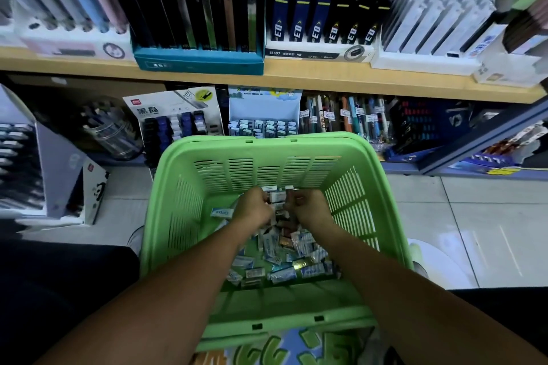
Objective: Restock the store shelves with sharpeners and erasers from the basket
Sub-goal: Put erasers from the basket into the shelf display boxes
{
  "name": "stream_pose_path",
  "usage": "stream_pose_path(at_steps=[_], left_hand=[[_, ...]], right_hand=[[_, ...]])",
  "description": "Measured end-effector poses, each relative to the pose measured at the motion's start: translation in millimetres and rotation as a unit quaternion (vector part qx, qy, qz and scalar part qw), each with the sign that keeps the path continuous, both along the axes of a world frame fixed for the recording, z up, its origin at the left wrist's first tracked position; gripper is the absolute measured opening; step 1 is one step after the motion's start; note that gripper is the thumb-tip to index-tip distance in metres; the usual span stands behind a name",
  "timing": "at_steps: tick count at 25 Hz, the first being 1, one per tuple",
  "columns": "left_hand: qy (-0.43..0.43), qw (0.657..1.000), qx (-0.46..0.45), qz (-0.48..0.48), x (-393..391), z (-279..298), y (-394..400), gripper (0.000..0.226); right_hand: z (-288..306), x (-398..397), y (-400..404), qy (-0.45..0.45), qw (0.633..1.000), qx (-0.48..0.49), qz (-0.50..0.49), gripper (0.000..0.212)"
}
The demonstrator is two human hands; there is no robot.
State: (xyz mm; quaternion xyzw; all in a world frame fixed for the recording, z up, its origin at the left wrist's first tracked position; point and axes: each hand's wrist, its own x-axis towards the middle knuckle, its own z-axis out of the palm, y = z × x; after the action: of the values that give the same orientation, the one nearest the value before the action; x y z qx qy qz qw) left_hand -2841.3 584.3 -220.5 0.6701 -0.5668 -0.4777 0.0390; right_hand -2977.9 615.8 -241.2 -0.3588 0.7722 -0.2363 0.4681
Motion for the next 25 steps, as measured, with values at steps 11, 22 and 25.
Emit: stream_pose_path(at_steps=[11, 22, 25], left_hand=[[0.149, 0.984, 0.063, -0.077, 4.4, 16.1, 6.6, 0.074], [0.176, 0.958, 0.136, 0.178, 20.5, 2.0, -3.0, 0.024], [0.164, 0.961, 0.127, 0.185, 24.0, -3.9, -4.2, 0.023]], right_hand=[[31.9, -1.1, 3.1, -0.247, 0.967, 0.057, 0.007, 0.009], [-1.2, -24.5, 4.3, 0.284, 0.947, 0.055, 0.139, 0.045], [-11.1, -21.5, -0.3, 0.310, 0.938, 0.079, 0.133, 0.039]])
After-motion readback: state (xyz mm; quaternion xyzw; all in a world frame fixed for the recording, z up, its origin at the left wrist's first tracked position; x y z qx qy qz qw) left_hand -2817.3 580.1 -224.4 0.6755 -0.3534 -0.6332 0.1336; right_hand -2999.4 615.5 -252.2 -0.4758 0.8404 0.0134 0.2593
